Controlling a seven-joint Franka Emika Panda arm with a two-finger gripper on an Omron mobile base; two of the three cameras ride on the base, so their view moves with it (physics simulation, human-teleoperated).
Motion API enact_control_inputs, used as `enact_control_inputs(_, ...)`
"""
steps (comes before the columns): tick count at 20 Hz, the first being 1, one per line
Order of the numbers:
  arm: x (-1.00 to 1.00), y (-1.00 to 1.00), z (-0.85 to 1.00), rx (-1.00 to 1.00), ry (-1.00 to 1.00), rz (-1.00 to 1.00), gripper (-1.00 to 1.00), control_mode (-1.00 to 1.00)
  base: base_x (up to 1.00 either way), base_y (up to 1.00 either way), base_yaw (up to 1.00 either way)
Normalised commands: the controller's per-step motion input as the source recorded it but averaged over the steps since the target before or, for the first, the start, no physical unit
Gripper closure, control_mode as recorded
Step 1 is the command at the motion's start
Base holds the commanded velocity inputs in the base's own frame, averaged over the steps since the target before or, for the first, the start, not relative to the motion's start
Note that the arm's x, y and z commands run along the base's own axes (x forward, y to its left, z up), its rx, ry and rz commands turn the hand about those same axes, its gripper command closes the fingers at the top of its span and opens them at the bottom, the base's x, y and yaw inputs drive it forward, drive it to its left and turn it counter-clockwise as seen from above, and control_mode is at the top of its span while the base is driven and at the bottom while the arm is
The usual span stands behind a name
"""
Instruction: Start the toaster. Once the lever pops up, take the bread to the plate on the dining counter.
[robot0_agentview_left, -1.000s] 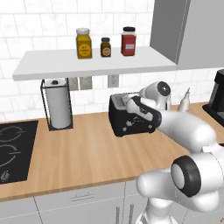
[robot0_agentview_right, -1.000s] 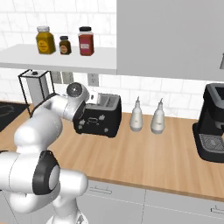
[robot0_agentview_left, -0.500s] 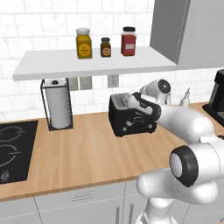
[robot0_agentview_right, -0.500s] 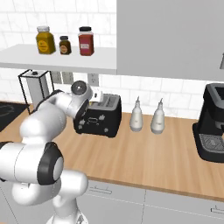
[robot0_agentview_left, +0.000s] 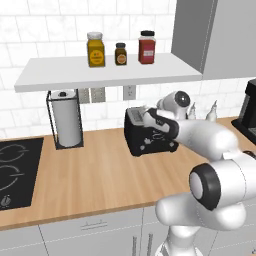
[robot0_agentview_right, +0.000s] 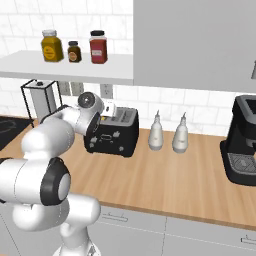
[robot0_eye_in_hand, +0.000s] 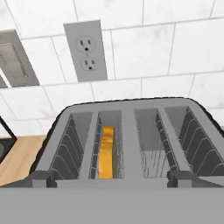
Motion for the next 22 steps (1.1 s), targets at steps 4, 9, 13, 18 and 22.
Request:
enact_control_inputs(4, 0.01, 0.13, -0.02, 0.00, 0.00, -0.03, -1.00, -1.00, 0.00, 0.00, 0.00)
enact_control_inputs(9, 0.12, 0.01, -0.11, 0.00, 0.00, 0.00, -1.00, -1.00, 0.00, 0.00, 0.00)
enact_control_inputs(13, 0.11, -0.01, -0.12, 0.00, 0.00, 0.05, -1.00, -1.00, 0.00, 0.00, 0.00)
enact_control_inputs(18, 0.09, -0.05, -0.18, 0.00, 0.00, 0.07, -1.00, -1.00, 0.00, 0.00, 0.00)
enact_control_inputs(22, 0.00, -0.09, -0.08, 0.00, 0.00, 0.01, -1.00, -1.00, 0.00, 0.00, 0.00)
